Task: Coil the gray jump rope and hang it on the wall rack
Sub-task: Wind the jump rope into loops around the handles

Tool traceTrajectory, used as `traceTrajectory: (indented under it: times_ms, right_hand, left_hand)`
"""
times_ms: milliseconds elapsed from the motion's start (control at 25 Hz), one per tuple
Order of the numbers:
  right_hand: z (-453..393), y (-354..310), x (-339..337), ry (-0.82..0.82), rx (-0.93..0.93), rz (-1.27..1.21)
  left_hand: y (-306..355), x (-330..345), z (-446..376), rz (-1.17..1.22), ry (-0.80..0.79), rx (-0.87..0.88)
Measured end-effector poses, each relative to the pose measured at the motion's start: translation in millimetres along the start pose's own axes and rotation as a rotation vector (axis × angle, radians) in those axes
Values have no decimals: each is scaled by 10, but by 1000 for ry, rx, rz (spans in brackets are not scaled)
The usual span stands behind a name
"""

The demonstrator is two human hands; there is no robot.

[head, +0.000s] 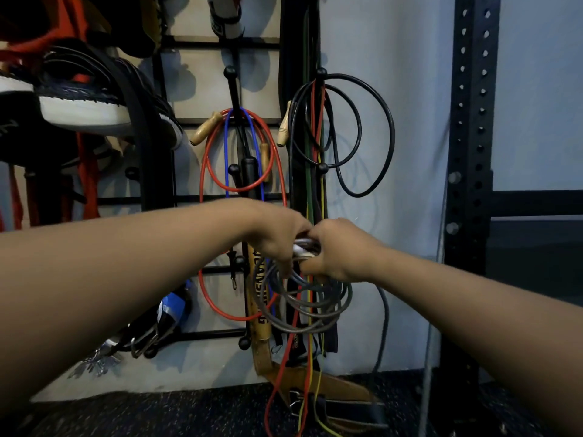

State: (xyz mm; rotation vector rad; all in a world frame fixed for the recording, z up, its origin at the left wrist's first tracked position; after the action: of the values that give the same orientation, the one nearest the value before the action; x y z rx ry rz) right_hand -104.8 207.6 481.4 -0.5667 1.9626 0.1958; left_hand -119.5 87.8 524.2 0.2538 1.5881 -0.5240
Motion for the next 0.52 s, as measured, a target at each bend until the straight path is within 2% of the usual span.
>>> traceTrajectory:
  times_ms: [160,320,520]
  right_hand:
    - [19,0,17,35,-119,57]
    - [-35,5,2,-38,-165,28]
    - [-32,124,-248,-67,-144,-107]
  left_hand:
    - [-142,197,-44,251,1,5]
    - [-340,351,39,416,-128,-32]
    - [-697,478,232,561,27,-13]
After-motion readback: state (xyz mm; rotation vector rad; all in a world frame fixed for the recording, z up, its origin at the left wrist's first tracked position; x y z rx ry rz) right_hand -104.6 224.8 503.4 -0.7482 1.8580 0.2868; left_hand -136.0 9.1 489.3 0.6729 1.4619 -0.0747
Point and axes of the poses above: each hand's wrist, its own z-axis away from the middle knuckle, its own x-axis out of the palm, y = z × x, the point moved 2 cm from there along -z, towards the middle knuckle, and after that the axes turned 6 degrees about -x, right-handed, at the moved point
